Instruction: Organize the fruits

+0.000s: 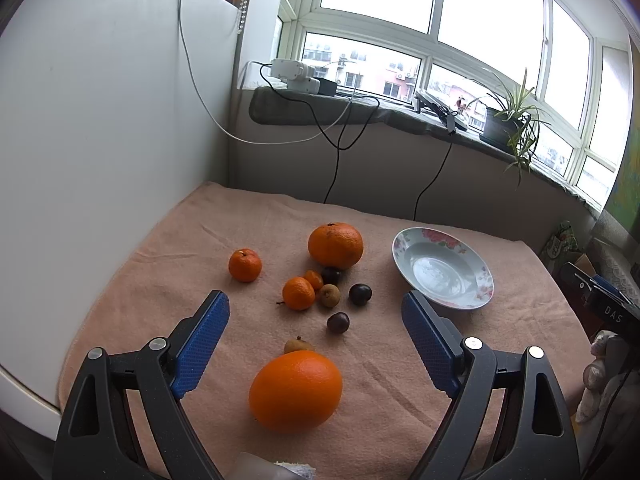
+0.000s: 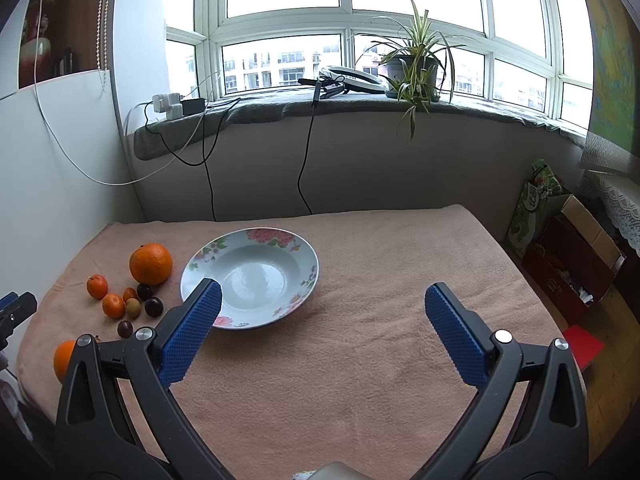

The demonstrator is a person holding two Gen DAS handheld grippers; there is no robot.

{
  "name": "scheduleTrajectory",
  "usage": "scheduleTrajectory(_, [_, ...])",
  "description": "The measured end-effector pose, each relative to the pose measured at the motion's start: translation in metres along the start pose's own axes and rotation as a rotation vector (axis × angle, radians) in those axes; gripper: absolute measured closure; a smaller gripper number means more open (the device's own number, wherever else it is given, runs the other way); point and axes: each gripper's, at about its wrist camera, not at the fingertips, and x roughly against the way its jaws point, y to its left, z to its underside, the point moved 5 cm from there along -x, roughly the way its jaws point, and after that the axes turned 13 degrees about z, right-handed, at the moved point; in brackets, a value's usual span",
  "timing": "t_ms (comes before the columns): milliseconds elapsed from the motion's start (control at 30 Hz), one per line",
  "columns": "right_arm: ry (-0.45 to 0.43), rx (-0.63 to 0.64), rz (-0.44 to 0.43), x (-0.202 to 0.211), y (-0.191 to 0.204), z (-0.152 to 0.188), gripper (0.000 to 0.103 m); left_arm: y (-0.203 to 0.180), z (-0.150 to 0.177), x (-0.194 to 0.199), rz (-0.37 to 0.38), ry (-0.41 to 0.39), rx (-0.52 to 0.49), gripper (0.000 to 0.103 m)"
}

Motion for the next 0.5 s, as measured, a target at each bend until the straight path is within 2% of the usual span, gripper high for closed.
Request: scheduleTrajectory(500, [0.001, -0.002, 0.001, -0.0001, 0.0009, 0.0006, 0.000, 0.0000, 0.0003, 0.0000, 0.000, 0.000, 0.002, 0.015])
